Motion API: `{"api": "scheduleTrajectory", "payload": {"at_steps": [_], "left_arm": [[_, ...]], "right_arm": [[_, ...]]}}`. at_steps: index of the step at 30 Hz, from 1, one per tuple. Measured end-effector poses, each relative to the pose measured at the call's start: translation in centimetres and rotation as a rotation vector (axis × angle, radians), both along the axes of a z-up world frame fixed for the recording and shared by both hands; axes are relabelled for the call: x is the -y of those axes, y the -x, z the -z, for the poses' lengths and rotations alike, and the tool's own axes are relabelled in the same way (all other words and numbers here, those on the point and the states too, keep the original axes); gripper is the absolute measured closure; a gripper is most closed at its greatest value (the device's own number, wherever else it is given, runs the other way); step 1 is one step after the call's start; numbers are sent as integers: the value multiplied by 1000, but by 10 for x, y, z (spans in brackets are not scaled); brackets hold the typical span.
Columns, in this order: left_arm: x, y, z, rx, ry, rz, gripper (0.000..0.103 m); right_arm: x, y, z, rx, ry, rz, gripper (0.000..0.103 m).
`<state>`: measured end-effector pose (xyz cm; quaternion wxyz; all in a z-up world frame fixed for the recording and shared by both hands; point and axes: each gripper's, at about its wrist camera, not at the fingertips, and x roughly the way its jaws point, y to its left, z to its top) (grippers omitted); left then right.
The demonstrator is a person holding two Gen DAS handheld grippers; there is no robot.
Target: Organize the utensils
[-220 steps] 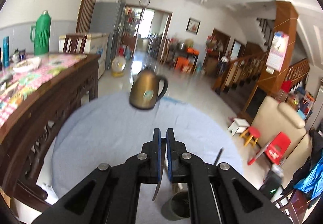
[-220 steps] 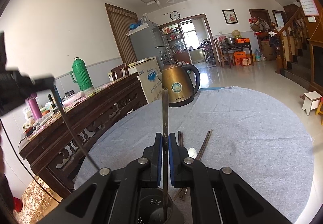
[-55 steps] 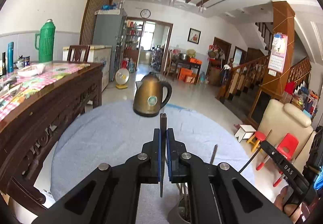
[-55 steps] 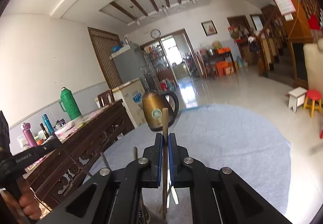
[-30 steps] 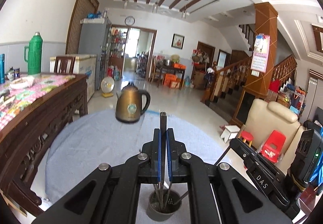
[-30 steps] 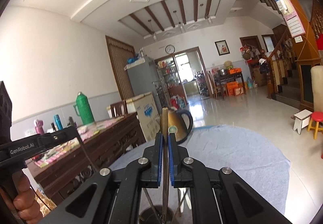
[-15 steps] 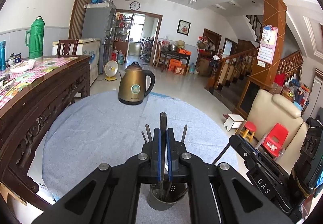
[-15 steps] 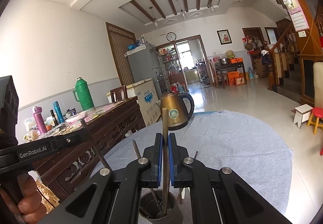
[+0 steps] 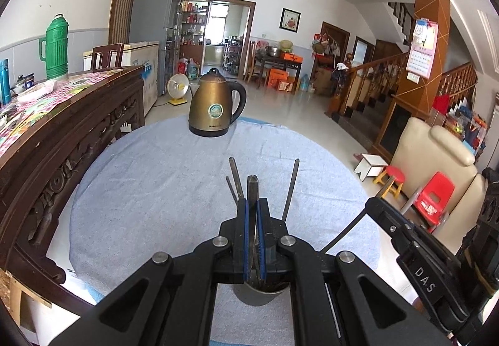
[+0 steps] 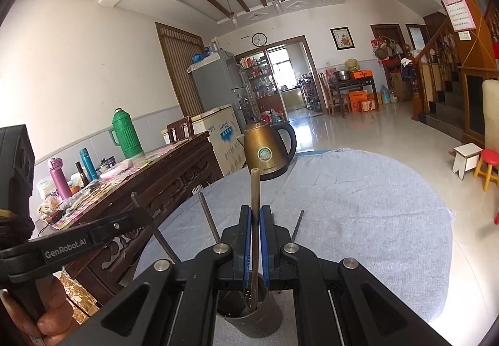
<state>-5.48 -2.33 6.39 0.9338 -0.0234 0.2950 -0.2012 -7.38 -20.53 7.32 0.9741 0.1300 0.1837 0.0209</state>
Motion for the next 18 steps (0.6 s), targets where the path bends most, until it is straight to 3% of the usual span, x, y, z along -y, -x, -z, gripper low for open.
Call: {"api": "scheduleTrajectory", "payload": {"at_steps": [18], "left_arm": [[5, 9, 4, 22, -98, -41, 98]], "right_arm": [[1, 6, 3, -33, -30, -13, 96]]}}
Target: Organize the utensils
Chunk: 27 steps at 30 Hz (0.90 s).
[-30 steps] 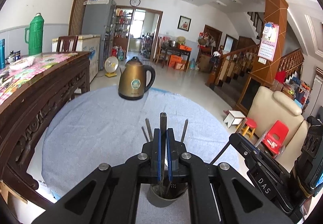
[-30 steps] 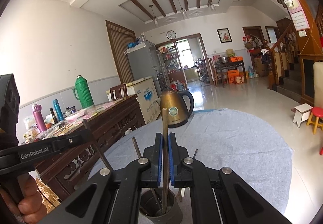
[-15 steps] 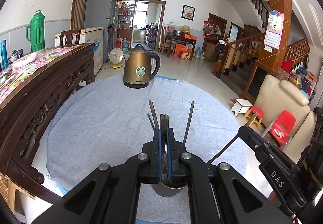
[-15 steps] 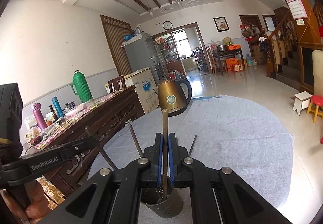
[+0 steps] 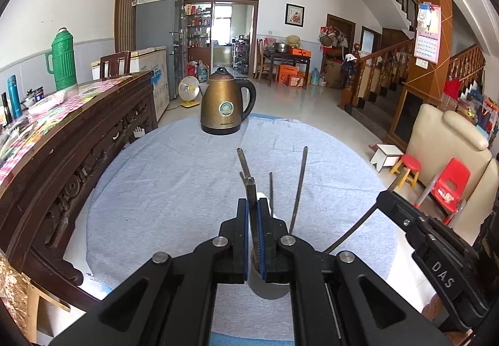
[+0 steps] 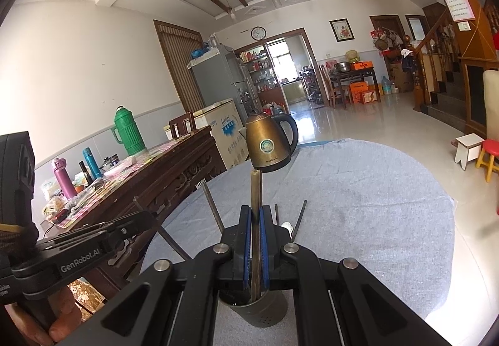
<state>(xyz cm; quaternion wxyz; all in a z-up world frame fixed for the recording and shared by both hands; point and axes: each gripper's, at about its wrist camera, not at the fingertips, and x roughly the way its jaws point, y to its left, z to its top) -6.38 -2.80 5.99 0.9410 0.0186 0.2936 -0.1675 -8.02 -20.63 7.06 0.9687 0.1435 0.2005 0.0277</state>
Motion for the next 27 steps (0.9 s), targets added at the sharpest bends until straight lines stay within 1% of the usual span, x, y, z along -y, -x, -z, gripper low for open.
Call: {"api": "scheduleTrajectory", "payload": {"at_steps": [6, 15, 20, 21, 23, 24, 25, 27], "left_arm": [[1, -2, 3, 1, -27, -13, 97], [0, -7, 10, -10, -43, -27, 97], [-1, -11, 14, -20, -49, -35, 95], [-2, -12, 14, -20, -50, -37, 94], [-5, -14, 15, -19, -50, -44, 84], [-4, -12, 15, -17, -49, -48, 76], [-5, -12, 15, -13, -48, -51, 71], [-8, -13, 15, -7, -46, -55, 66]], "right_arm": [[1, -2, 4, -14, -13, -6, 96], [-5, -7, 11, -37, -22, -28, 95], [-1, -14, 17, -69, -58, -44, 95], [0, -15, 18, -72, -69, -46, 95], [4, -15, 20, -78, -93, -48, 95], [6, -16, 20, -80, -99, -46, 95], [7, -17, 20, -80, -104, -46, 95], [10, -17, 20, -73, -113, -44, 94]]}}
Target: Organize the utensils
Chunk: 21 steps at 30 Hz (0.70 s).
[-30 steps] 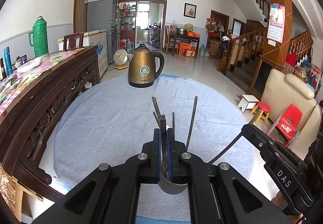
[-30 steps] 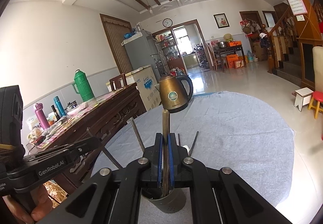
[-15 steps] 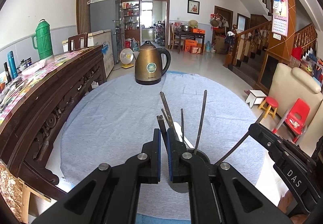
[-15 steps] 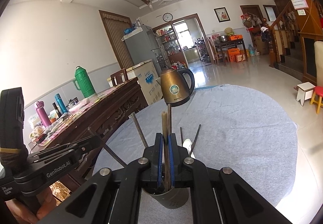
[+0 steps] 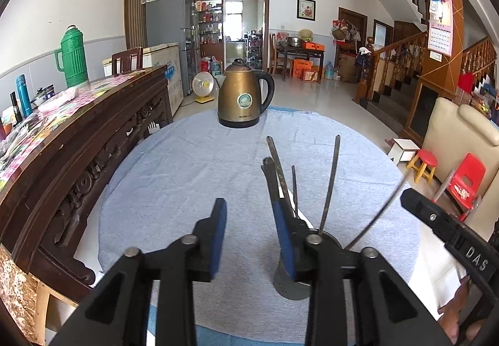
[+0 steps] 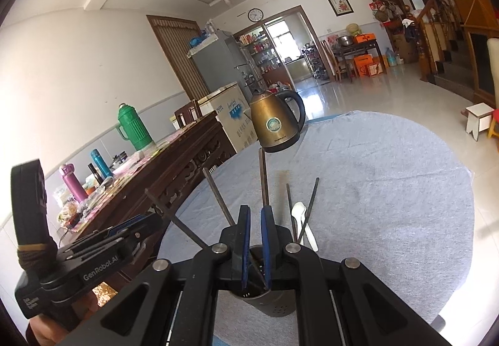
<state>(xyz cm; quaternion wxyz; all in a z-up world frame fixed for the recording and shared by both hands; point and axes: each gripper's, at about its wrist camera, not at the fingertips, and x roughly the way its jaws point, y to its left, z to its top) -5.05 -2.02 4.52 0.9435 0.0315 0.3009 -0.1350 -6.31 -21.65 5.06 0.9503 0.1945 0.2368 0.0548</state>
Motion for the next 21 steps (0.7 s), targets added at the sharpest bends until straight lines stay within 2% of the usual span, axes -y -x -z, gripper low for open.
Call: {"api": "scheduleTrajectory", "payload": {"at_steps": [4, 6, 9, 15, 21], "left_arm": [[-5, -2, 0, 4, 8, -5, 57], [-7, -4, 1, 3, 9, -9, 55], [-16, -8, 3, -3, 34, -23, 46], [-41, -23, 8, -25, 76, -76, 45], [-69, -49, 27, -80, 95, -141, 44]], "right_arm": [[10, 0, -2, 21, -18, 22, 90], [12, 0, -4, 26, -20, 39, 89], [21, 0, -6, 33, -24, 77, 89], [42, -9, -2, 0, -42, 154, 89], [61, -37, 21, -111, -89, 171, 90]]}}
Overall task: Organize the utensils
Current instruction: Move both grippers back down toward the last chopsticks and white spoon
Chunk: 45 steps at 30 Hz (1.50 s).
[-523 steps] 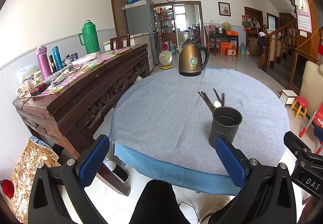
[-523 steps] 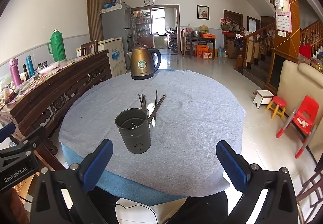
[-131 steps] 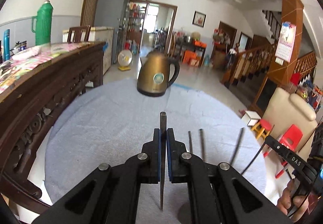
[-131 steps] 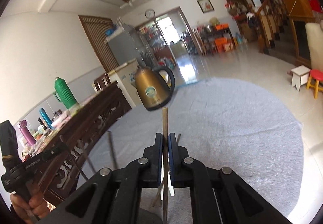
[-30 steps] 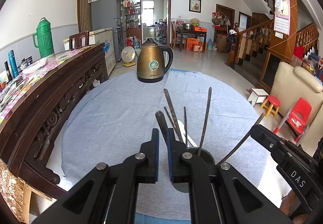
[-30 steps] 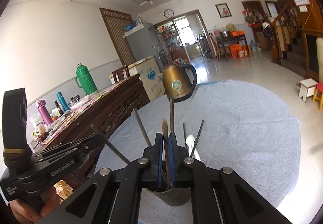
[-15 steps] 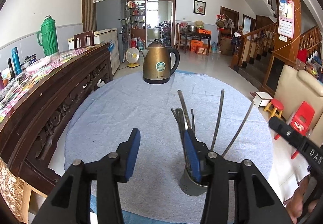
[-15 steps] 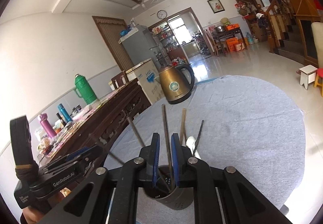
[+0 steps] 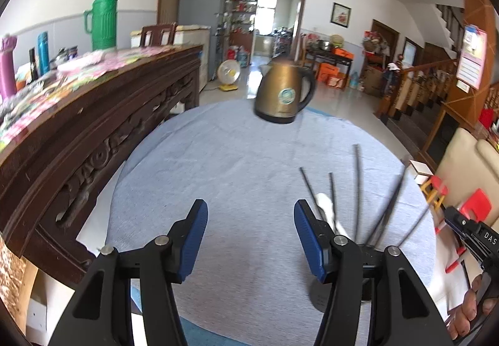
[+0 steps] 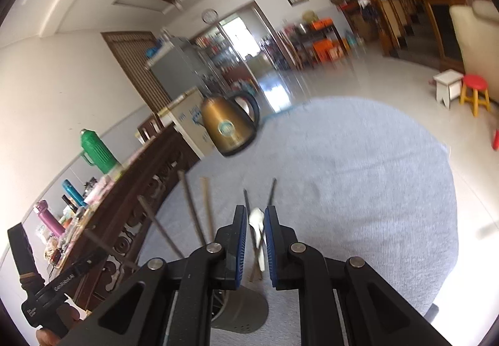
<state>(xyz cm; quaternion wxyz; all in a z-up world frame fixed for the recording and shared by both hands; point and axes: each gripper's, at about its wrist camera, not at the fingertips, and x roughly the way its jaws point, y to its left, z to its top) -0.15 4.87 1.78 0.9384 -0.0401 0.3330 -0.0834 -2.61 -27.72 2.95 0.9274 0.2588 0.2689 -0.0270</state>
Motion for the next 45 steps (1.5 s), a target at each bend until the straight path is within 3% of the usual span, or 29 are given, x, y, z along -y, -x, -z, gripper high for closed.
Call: {"api": "scheduleTrajectory", "payload": {"at_steps": [10, 21, 28, 37, 45], "left_arm": [[-9, -39, 58, -138, -19, -15, 44], [-13, -77, 95, -218, -71, -29, 44], [-17, -115, 97, -232, -92, -18, 44], [15, -173, 87, -236, -111, 69, 44], [55, -213, 97, -310, -84, 167, 44]], "right_arm": [[29, -47, 59, -161, -125, -16, 89], [41, -102, 97, -276, -154, -65, 89], [43, -171, 112, -355, -127, -144, 89], [41, -265, 133, -433, -174, -212, 89], [22, -314, 152, -566, -65, -207, 89]]}}
